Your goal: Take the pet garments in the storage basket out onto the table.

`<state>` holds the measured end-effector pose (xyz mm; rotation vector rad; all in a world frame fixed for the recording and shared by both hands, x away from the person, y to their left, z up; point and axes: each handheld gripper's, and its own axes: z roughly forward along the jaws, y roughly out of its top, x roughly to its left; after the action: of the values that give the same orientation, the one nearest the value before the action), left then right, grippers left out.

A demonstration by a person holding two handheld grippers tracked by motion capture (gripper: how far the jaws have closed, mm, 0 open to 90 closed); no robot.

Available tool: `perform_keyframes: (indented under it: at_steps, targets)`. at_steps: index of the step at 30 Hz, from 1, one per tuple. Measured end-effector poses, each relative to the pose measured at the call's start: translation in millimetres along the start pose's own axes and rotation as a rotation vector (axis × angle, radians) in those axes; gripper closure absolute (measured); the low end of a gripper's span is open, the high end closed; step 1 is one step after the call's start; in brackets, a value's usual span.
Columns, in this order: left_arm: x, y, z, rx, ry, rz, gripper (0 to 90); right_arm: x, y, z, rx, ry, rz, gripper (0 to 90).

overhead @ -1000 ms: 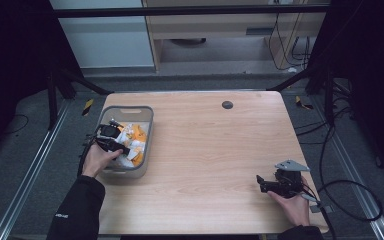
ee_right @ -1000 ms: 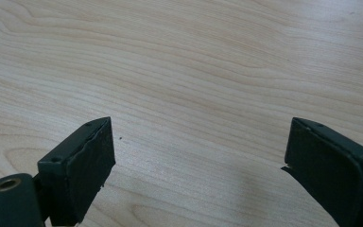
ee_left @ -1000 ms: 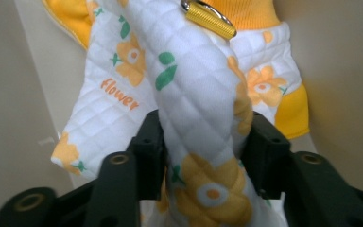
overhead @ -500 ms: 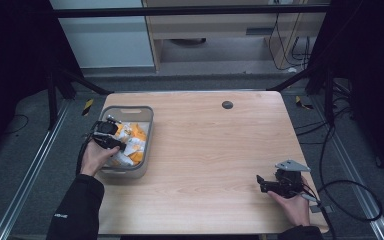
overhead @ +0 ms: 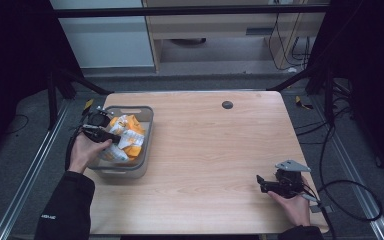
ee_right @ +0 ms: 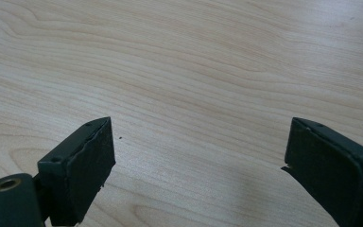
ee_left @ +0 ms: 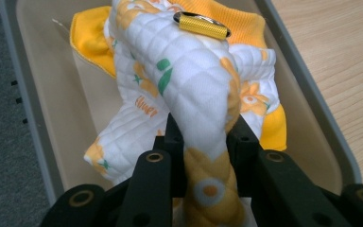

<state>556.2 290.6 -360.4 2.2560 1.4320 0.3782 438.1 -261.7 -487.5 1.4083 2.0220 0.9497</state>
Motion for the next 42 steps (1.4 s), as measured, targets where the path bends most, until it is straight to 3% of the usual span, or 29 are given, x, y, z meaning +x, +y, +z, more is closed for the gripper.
perform_keyframes:
  at_steps: [11, 20, 28, 42]
  targets:
    - [0.3, 3.9, -26.2, -0.056, -0.004, 0.000, 74.1, -0.1, 0.2, -0.5, -0.006, -0.001, -0.001, 9.2]
    - [-8.5, 7.0, -45.4, -0.059, -0.021, 0.047, 74.1, -0.2, 0.3, -0.9, -0.011, -0.001, -0.005, 9.2]
    - [-19.3, 9.6, -61.0, -0.061, -0.036, 0.097, 74.1, 0.1, 0.2, -1.1, -0.016, 0.001, -0.006, 9.3]
    - [-52.6, 16.3, -81.4, -0.088, -0.066, 0.221, 74.0, 0.0, 0.8, -3.1, -0.024, 0.003, -0.002, 9.3]
